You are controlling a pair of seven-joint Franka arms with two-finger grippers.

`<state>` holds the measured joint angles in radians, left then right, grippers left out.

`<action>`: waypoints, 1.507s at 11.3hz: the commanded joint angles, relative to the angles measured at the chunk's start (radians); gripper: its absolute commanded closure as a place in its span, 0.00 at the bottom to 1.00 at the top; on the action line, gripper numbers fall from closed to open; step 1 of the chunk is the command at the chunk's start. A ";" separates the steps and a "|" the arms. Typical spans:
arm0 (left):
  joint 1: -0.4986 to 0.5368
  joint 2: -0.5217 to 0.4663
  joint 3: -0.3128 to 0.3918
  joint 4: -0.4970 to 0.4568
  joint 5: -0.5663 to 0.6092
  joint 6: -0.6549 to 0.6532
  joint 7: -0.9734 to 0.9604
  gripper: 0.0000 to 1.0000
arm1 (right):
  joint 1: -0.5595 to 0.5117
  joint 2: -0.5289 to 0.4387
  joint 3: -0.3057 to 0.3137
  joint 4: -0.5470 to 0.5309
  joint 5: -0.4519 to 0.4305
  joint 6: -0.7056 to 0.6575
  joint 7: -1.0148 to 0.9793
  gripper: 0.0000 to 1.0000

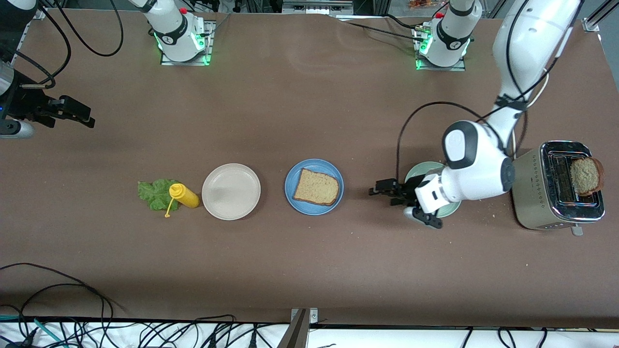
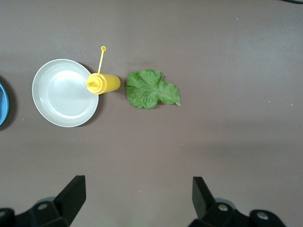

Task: Make sandwich in blue plate with both arms
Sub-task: 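Open the left gripper and raise it while the right gripper reaches out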

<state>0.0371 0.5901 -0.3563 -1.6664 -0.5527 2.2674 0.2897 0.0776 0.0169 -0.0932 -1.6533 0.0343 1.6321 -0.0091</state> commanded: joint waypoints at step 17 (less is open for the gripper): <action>0.061 -0.469 0.028 0.314 0.672 -0.917 -0.221 0.00 | -0.030 0.288 -0.003 0.041 0.005 0.164 -0.094 0.00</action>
<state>0.1272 0.2047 -0.3425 -1.2959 0.1055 1.3695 0.0663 0.0654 0.2352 -0.0977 -1.6378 0.0204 1.7545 -0.0599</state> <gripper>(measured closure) 0.000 0.000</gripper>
